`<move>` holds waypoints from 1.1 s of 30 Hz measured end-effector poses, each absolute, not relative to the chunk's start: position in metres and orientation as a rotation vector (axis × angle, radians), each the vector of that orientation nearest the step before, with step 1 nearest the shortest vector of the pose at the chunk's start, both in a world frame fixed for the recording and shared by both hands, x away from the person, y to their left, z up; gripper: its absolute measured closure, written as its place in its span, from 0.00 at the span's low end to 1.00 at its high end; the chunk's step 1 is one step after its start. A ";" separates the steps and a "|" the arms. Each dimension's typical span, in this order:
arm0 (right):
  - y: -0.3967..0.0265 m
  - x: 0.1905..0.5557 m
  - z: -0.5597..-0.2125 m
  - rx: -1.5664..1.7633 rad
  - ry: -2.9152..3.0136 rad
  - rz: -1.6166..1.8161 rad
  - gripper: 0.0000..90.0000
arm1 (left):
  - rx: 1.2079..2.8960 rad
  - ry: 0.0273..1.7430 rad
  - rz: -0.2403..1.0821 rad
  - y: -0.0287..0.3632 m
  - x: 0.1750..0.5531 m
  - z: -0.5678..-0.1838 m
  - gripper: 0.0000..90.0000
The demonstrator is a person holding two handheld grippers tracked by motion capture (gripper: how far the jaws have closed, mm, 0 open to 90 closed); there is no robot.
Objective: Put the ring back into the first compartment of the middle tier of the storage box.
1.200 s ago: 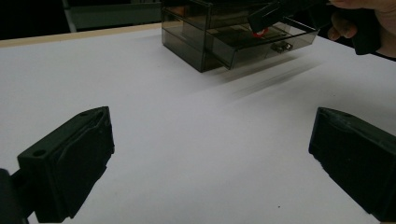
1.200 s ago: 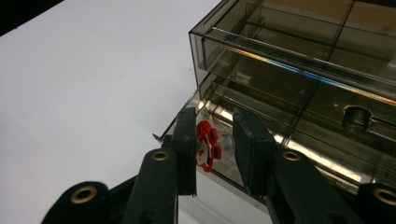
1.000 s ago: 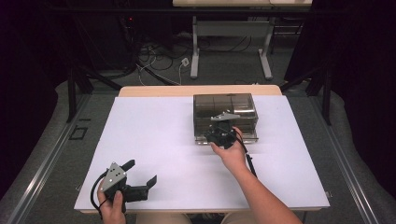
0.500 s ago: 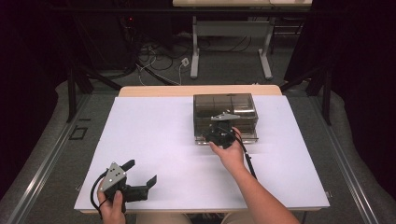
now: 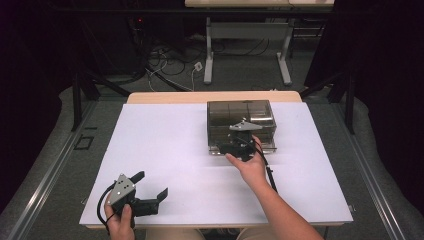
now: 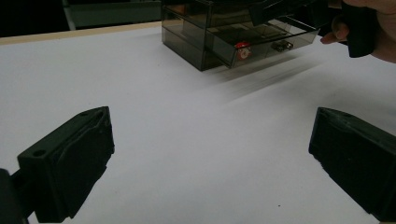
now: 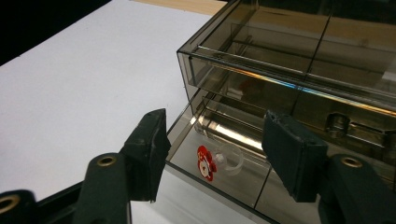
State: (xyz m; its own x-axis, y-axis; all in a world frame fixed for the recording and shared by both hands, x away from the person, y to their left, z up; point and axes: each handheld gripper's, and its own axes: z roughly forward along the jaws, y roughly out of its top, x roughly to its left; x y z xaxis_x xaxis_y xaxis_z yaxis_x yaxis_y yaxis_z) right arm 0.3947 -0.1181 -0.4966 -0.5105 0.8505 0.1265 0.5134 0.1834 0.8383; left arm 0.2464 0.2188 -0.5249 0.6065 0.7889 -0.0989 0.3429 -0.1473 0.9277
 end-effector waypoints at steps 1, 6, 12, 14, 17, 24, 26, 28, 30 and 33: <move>-0.120 0.393 -0.496 1.269 2.089 1.269 0.41 | 1.740 0.930 0.511 0.219 0.246 -0.525 0.01; -0.128 0.383 -0.493 1.253 2.101 1.291 0.38 | 1.742 0.927 0.507 0.218 0.247 -0.525 0.01; -0.135 0.367 -0.489 1.227 2.113 1.318 0.19 | 1.740 0.928 0.506 0.217 0.247 -0.525 0.01; -0.137 0.363 -0.488 1.213 2.120 1.321 0.17 | 1.744 0.930 0.504 0.217 0.247 -0.525 0.01; -0.140 0.356 -0.486 1.202 2.111 1.333 0.16 | 1.742 0.929 0.505 0.217 0.247 -0.525 0.01; -0.152 0.342 -0.484 1.204 2.096 1.355 0.04 | 1.739 0.934 0.502 0.217 0.246 -0.525 0.01; -0.155 0.339 -0.484 1.208 2.098 1.351 0.02 | 1.738 0.936 0.501 0.217 0.246 -0.525 0.01; -0.159 0.335 -0.486 1.202 2.104 1.342 0.00 | 1.738 0.937 0.502 0.217 0.246 -0.525 0.01; -0.162 0.331 -0.488 1.193 2.102 1.327 0.00 | 1.744 0.936 0.498 0.217 0.246 -0.525 0.01; -0.168 0.324 -0.491 1.207 2.097 1.320 0.00 | 1.744 0.936 0.497 0.217 0.246 -0.526 0.01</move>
State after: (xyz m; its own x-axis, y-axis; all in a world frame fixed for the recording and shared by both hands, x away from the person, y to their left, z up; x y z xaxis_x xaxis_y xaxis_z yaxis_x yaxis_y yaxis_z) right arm 0.3244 -0.1680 -0.4905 -0.5571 0.8220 0.1182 0.4622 0.1887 0.8665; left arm 0.2460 0.2172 -0.5255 0.6083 0.7865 -0.1065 0.3523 -0.1473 0.9242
